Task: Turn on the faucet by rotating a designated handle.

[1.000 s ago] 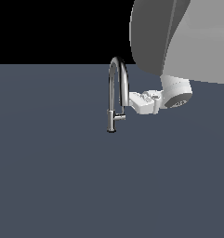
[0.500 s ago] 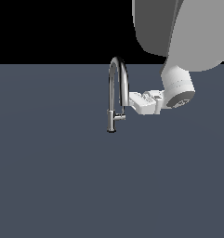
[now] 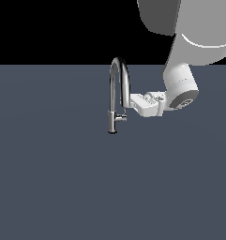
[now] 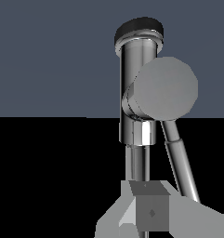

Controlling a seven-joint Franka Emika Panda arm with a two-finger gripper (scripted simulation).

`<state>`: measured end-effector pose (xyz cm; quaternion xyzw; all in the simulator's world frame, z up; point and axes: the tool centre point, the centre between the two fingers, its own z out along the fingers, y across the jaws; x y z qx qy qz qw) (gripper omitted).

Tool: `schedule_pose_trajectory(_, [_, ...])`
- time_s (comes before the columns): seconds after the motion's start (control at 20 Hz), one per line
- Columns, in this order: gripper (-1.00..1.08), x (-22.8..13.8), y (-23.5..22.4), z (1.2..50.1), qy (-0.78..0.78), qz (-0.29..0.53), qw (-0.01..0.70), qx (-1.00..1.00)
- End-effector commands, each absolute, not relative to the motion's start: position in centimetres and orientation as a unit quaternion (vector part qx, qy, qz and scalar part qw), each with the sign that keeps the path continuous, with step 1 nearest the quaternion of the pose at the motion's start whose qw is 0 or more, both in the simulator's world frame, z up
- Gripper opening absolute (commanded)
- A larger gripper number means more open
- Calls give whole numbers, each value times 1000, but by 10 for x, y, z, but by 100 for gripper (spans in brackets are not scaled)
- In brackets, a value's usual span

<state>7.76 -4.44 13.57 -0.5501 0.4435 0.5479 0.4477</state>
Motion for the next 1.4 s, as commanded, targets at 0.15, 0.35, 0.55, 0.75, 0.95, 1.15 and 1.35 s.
schedule_pose_trajectory(0.15, [-100,68,-51,140,444,547,448,-550])
schedule_pose_trajectory(0.35, [-100,64,-45,134,442,549,447,-551])
schedule_pose_trajectory(0.55, [-100,55,-49,130,442,549,447,-550])
schedule_pose_trajectory(0.75, [-100,44,-52,125,443,548,448,-550])
schedule_pose_trajectory(0.95, [-100,33,-56,119,443,548,448,-550])
schedule_pose_trajectory(1.15, [-100,24,-60,115,444,547,448,-550])
schedule_pose_trajectory(1.35, [-100,26,-55,105,438,546,450,-555])
